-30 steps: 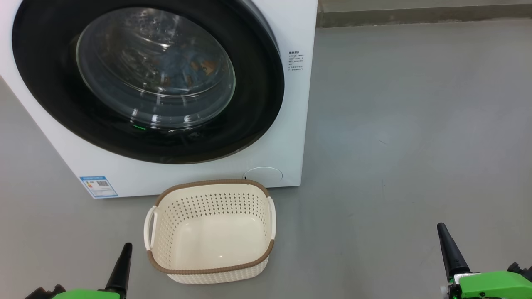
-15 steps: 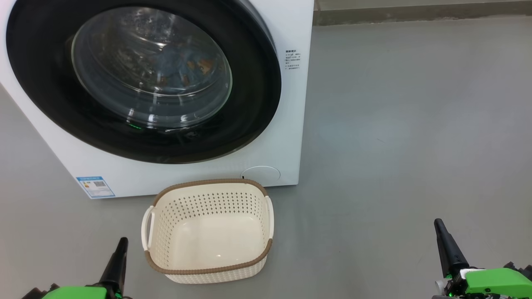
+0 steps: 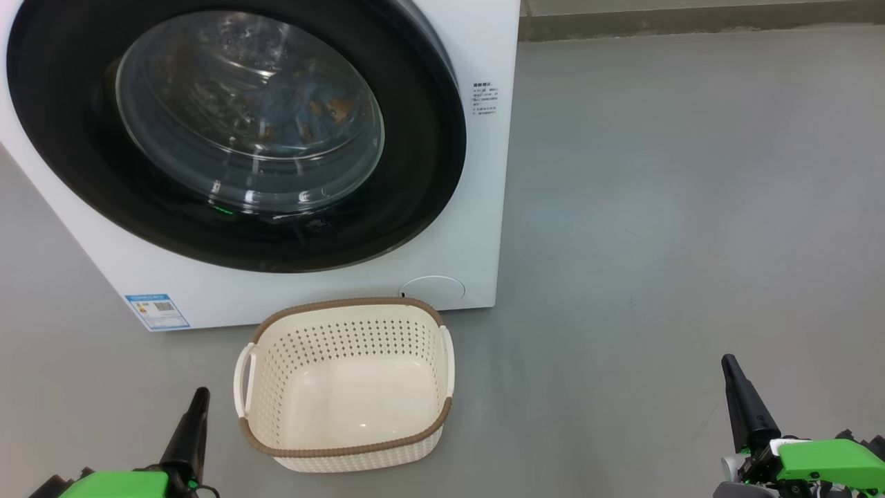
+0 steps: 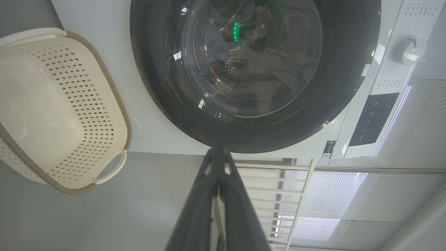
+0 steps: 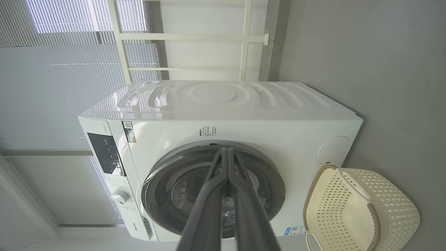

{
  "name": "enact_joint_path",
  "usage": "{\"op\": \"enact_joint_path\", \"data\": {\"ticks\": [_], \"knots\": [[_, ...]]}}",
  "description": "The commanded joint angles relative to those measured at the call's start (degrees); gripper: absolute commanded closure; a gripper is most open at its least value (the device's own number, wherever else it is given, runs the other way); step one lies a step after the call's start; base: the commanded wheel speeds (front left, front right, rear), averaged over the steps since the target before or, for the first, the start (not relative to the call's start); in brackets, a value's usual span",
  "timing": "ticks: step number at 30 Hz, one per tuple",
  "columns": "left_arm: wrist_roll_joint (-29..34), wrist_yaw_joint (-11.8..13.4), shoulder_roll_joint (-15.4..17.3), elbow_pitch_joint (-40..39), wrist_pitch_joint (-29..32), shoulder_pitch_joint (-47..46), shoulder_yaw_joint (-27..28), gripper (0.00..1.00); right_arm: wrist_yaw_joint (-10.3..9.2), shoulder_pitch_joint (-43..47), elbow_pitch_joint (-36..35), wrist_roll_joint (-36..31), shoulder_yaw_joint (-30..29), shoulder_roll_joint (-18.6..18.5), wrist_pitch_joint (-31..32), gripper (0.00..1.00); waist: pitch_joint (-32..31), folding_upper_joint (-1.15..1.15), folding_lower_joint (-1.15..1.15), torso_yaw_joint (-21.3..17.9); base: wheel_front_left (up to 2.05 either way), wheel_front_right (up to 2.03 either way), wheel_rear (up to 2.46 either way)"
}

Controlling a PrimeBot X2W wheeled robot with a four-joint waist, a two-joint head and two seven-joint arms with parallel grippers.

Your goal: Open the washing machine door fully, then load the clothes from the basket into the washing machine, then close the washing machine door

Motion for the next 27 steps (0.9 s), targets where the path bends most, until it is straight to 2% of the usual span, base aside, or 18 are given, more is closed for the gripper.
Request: {"op": "enact_joint_path", "data": {"ticks": [1,27], "knots": [[-0.1,-0.2,1.0,-1.0,0.3,-2.4,2.1,1.0,0.09,-2.3,-1.4,0.3,1.6,-0.7,0.4,1.0,0.0,0.0,0.0,0.0,0.0,0.0,0.0],[0.2,-0.2,0.7,-1.0,0.6,-2.4,2.5,1.0,0.09,-2.3,-1.4,0.3,1.6,-0.7,0.4,1.0,0.0,0.0,0.0,0.0,0.0,0.0,0.0]]}}
